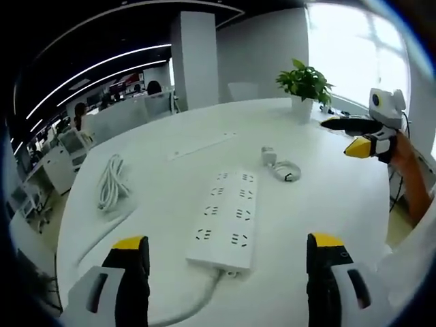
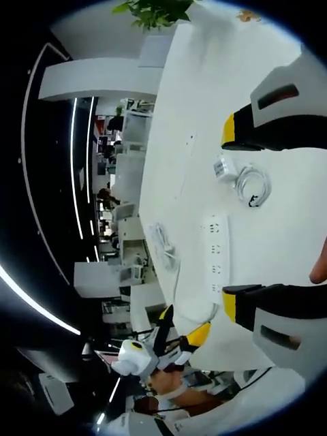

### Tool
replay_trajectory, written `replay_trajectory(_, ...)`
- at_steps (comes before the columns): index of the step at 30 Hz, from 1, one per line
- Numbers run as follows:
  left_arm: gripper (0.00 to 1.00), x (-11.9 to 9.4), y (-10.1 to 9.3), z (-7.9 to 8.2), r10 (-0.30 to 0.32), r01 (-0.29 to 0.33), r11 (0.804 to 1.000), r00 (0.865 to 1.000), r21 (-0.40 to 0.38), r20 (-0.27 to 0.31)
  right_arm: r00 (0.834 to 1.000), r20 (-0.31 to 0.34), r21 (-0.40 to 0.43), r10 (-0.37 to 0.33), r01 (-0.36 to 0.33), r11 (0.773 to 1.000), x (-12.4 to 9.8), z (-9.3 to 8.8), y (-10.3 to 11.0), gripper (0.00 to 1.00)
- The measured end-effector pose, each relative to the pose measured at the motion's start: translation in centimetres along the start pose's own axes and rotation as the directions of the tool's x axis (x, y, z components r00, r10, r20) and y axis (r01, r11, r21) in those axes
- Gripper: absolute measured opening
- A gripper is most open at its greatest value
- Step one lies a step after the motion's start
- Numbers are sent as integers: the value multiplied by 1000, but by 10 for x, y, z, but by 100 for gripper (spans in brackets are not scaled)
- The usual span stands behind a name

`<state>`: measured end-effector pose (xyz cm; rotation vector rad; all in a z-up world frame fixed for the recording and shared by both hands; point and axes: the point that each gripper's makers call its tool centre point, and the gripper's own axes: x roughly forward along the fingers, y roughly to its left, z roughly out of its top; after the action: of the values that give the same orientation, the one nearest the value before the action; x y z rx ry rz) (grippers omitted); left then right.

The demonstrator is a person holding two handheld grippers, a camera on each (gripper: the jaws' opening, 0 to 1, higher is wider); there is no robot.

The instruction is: Straighten the power strip on the desk, plug the charger into it

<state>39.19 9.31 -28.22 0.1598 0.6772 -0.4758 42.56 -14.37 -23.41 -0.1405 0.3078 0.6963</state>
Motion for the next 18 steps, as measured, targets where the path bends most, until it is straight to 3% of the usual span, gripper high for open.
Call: replay_trajectory(18, 95, 23, 2, -1, -12, 14, 999, 998, 36, -65, 999, -12, 0, 33, -33, 999, 9, -2, 7, 79)
